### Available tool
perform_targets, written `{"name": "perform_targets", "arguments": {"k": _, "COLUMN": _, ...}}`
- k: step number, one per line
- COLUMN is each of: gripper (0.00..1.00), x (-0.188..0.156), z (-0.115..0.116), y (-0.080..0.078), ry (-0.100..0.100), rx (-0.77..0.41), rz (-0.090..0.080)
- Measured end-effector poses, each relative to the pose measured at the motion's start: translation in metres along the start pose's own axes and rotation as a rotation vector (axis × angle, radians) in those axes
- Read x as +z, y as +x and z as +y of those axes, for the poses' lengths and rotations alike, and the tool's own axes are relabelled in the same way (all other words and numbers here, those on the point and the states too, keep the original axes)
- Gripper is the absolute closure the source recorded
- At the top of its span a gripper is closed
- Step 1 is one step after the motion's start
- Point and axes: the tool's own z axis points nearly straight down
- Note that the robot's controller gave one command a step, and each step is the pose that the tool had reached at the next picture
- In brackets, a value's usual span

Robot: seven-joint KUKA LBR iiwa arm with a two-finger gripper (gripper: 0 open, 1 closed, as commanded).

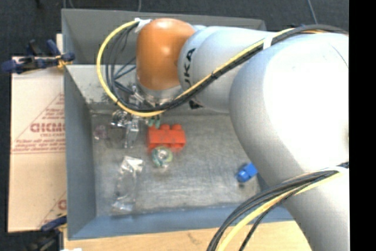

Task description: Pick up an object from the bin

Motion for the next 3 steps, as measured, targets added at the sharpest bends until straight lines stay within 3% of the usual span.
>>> {"name": "perform_targets", "arguments": {"k": 1, "gripper": 0.00, "x": -0.019, "z": -0.099, "y": 0.003, "ry": 0.007, "rx": -0.049, "rz": 0.000}}
{"name": "perform_targets", "arguments": {"k": 2, "gripper": 0.00, "x": -0.018, "z": -0.111, "y": 0.013, "ry": 0.003, "rx": 0.094, "rz": 0.003}}
{"name": "perform_targets", "arguments": {"k": 3, "gripper": 0.00, "x": 0.008, "z": -0.108, "y": 0.011, "ry": 0.000, "rx": 0.076, "rz": -0.011}}
